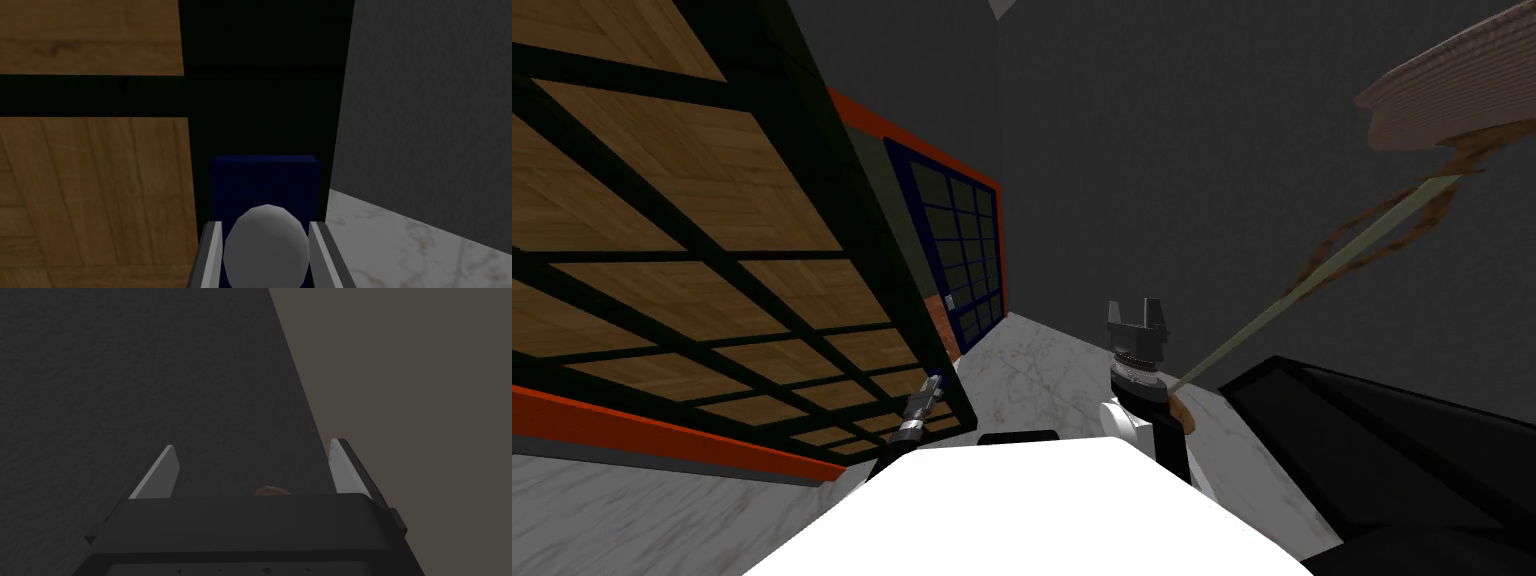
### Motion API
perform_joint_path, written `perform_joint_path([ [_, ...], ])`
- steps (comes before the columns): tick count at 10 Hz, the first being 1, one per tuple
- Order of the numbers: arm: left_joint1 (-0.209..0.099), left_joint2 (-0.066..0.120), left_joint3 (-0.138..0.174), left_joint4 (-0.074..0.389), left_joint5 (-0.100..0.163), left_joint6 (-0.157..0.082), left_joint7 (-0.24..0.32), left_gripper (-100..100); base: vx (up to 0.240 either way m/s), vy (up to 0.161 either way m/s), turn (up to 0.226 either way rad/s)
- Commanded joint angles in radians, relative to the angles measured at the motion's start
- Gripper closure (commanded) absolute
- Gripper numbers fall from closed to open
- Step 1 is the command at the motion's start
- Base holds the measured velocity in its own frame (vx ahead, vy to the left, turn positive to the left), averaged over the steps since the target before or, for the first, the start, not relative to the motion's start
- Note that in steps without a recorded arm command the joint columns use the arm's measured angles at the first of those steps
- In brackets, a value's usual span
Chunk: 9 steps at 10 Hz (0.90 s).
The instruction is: Pull the door open
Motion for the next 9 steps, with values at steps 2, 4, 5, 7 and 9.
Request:
perform_joint_path([
  [2, 0.011, 0.018, -0.021, -0.001, -0.009, -0.024, 0.023, 100, -0.182, 0.026, -0.108],
  [4, 0.023, 0.035, -0.041, -0.001, -0.017, -0.047, 0.044, 100, -0.204, 0.035, -0.116],
  [5, 0.029, 0.044, -0.051, -0.001, -0.022, -0.058, 0.054, 100, -0.210, 0.035, -0.120],
  [7, 0.040, 0.059, -0.068, -0.001, -0.029, -0.077, 0.072, 100, -0.204, 0.058, -0.106],
  [9, 0.034, 0.058, -0.074, 0.011, -0.032, -0.084, 0.077, 100, -0.166, 0.039, -0.069],
])
